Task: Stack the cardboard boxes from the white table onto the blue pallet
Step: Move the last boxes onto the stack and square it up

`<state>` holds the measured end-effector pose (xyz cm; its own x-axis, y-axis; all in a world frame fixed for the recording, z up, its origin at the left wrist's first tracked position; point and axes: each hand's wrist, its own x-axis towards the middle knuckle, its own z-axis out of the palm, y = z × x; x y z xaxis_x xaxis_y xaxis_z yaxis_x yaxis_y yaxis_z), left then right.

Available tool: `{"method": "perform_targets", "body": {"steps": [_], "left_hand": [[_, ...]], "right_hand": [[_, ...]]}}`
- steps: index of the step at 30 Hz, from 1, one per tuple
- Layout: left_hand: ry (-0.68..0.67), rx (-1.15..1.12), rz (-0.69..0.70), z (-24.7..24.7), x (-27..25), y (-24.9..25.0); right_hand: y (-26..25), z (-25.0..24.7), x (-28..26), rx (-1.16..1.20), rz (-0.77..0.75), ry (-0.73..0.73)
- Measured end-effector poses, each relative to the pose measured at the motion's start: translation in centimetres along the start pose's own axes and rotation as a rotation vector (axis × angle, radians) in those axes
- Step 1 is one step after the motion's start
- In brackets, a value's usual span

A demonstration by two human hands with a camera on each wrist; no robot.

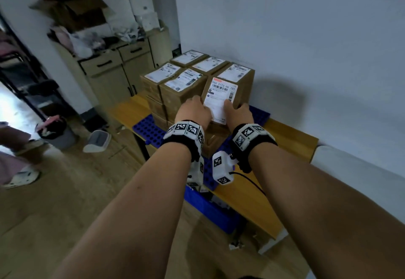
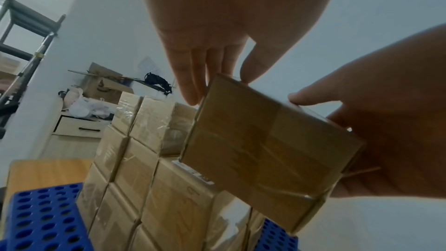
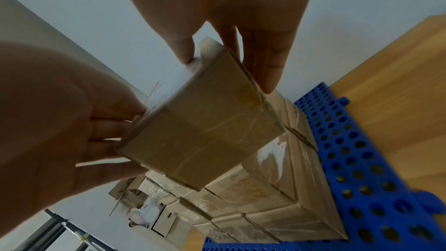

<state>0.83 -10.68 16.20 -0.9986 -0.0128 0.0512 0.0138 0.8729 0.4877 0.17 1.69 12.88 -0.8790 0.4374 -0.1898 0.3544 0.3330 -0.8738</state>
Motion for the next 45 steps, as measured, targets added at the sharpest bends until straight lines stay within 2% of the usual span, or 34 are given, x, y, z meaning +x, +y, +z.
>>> {"method": "perform_targets", "body": {"steps": [5,9,13,16,19,24,31,45], "left_hand": [[-0.014,0.156,0.077,-0.6,2.6,-1.0],[-0.020,0.259,0.197,-0.9,4.6,-1.9],[-0.068,0.308,0.315,-1.1,7.2,-3.3],[-0.054,0.322,0.390,-1.6,8.9,-4.5],[-0.064,0.303,0.389,-2.1,10.5,-5.7],[-0.190,0.278,0.371,-2.7,12.1,-7.6],[-0.145,0.291,0.497,-2.8,13.0,-8.8],[-0.098,0.256,0.589,-1.8,13.2,-9.4]], "right_hand": [[-1.2,1.9,1.5,-0.027,0.025,0.043],[-2.0,3.2,2.1,-0.011,0.057,0.095],[-2.8,4.4,2.3,-0.044,0.108,0.152],[-3.1,5.3,2.6,-0.062,0.157,0.188],[-3.3,5.9,2.6,-0.065,0.191,0.238],[-3.8,7.0,2.3,-0.082,0.217,0.297],[-5.2,8.7,2.2,-0.118,0.232,0.340],[-5.8,9.6,2.3,-0.166,0.261,0.387]]}}
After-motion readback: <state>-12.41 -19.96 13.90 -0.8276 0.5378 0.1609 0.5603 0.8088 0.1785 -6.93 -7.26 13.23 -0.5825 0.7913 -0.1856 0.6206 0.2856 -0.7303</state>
